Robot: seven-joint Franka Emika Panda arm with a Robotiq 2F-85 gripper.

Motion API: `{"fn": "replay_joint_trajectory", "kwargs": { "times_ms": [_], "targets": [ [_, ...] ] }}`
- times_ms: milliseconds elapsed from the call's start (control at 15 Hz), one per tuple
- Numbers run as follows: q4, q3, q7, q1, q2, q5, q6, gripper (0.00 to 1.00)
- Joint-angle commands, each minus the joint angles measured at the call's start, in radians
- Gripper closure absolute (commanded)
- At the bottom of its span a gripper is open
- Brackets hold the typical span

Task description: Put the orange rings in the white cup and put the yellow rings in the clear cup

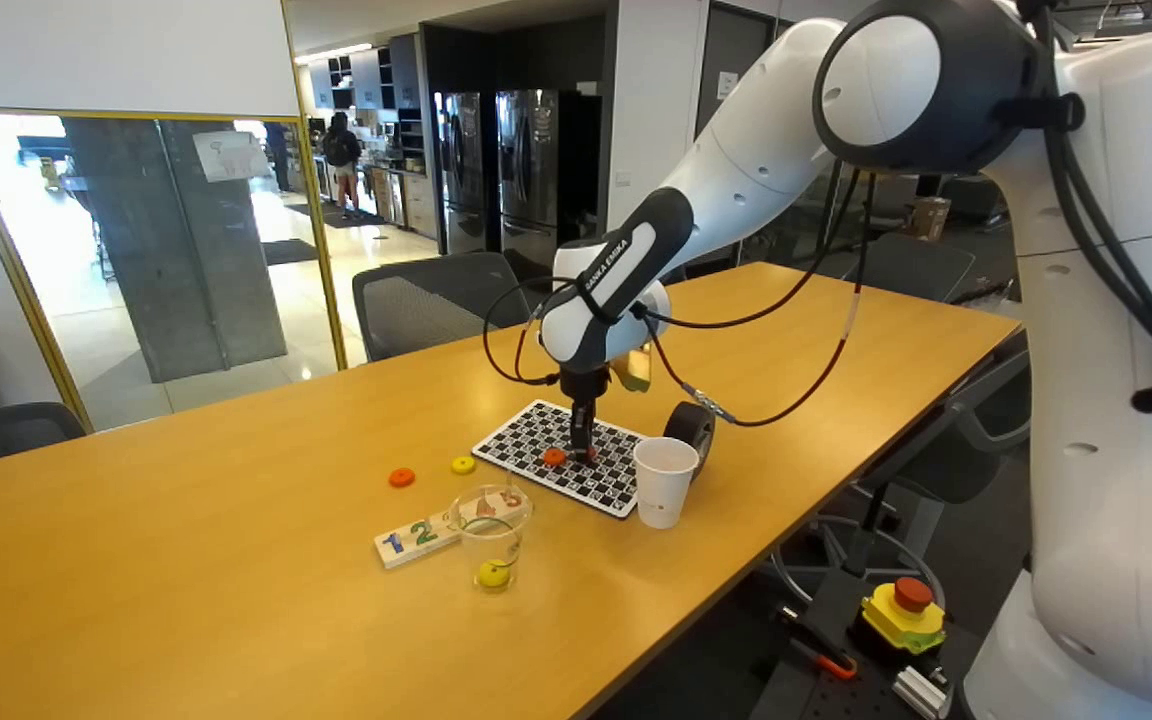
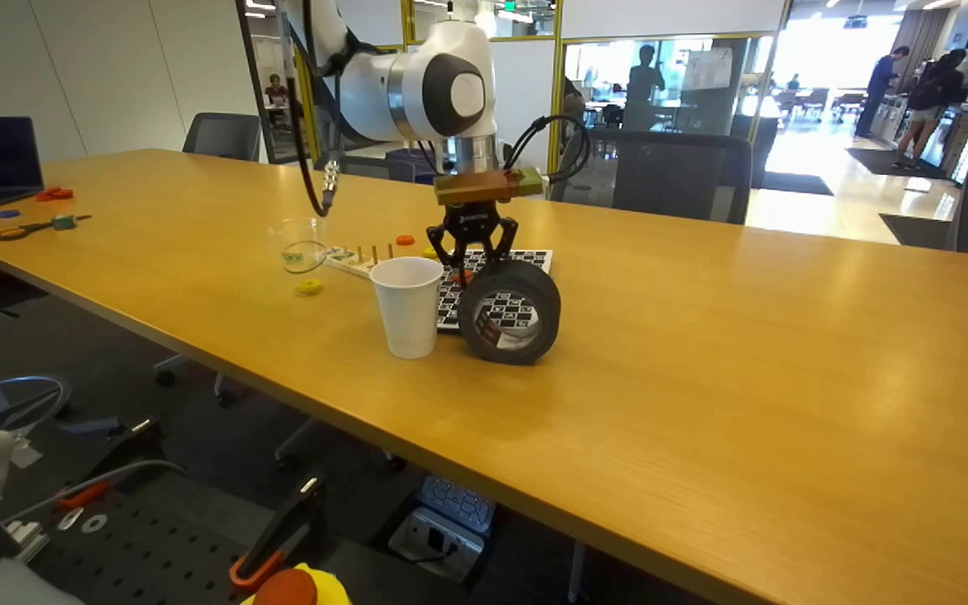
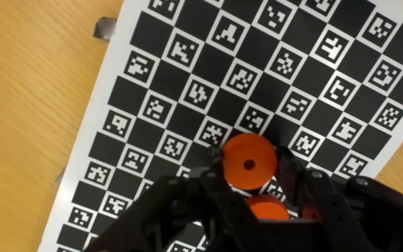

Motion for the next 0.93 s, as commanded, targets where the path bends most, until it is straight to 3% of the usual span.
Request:
{"fn": "replay_joint_trajectory", "kwargs": {
  "times_ms": [0, 333, 533, 867],
  "targets": [
    [-0.092, 0.032, 0.006, -0.027, -0.149, 0.051, -0.045, 0.78],
    [-0.267, 0.010, 0.041, -0.014, -0.401, 0.142, -0.081, 0.78],
    [-0.340, -0.011, 0.081, 0.009, -0.527, 0.142, -0.139, 0.78],
    [-0.387, -0.031, 0.195, 0.032, -0.617, 0.107, -0.228, 0.78]
  ]
}}
